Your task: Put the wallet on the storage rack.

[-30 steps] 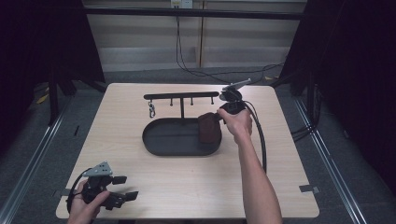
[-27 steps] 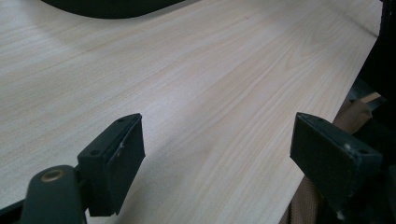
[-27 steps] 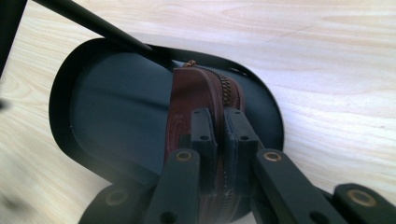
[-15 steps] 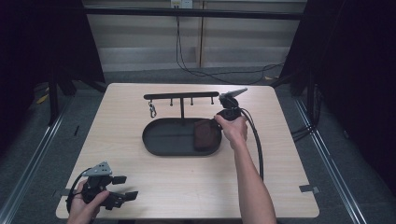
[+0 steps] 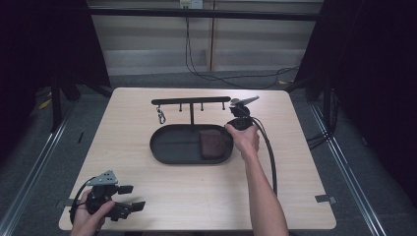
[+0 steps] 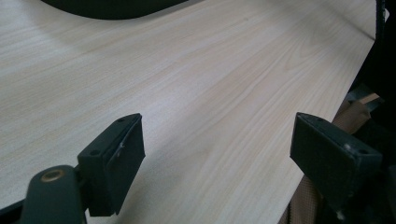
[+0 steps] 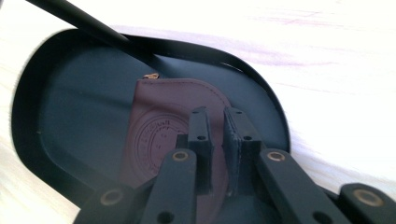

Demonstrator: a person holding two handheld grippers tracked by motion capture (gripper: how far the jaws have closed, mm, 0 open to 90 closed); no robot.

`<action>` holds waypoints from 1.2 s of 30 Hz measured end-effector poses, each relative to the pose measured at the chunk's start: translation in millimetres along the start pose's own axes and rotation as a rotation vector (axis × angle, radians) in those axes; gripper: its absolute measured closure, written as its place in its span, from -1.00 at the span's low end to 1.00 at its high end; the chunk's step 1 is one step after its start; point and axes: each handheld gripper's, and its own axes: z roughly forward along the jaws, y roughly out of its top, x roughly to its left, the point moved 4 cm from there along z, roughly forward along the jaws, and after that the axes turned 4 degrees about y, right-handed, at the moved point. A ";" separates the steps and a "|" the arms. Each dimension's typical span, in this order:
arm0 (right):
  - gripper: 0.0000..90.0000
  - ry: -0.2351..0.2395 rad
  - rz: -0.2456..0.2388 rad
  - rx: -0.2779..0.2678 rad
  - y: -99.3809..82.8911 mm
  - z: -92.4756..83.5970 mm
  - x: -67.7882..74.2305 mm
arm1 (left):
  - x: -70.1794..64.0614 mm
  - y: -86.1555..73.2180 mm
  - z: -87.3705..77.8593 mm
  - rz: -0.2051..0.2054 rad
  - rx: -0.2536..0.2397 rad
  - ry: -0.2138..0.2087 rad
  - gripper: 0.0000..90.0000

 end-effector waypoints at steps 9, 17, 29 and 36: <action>0.48 0.014 -0.031 -0.029 -1.7 -9.7 4.9 | 0.4 0.3 -0.4 0.000 -0.004 0.004 -0.61; -0.01 0.037 -0.071 -0.058 -5.1 -22.4 11.3 | 1.8 0.9 -0.8 -0.003 -0.009 0.002 -0.61; -0.29 0.045 -0.121 -0.120 -16.4 -35.3 7.8 | 2.5 1.4 -1.0 -0.005 -0.015 0.009 -0.61; -0.50 0.047 -0.142 -0.149 -26.3 -43.0 9.8 | 3.6 1.6 -1.9 -0.008 -0.017 0.007 -0.61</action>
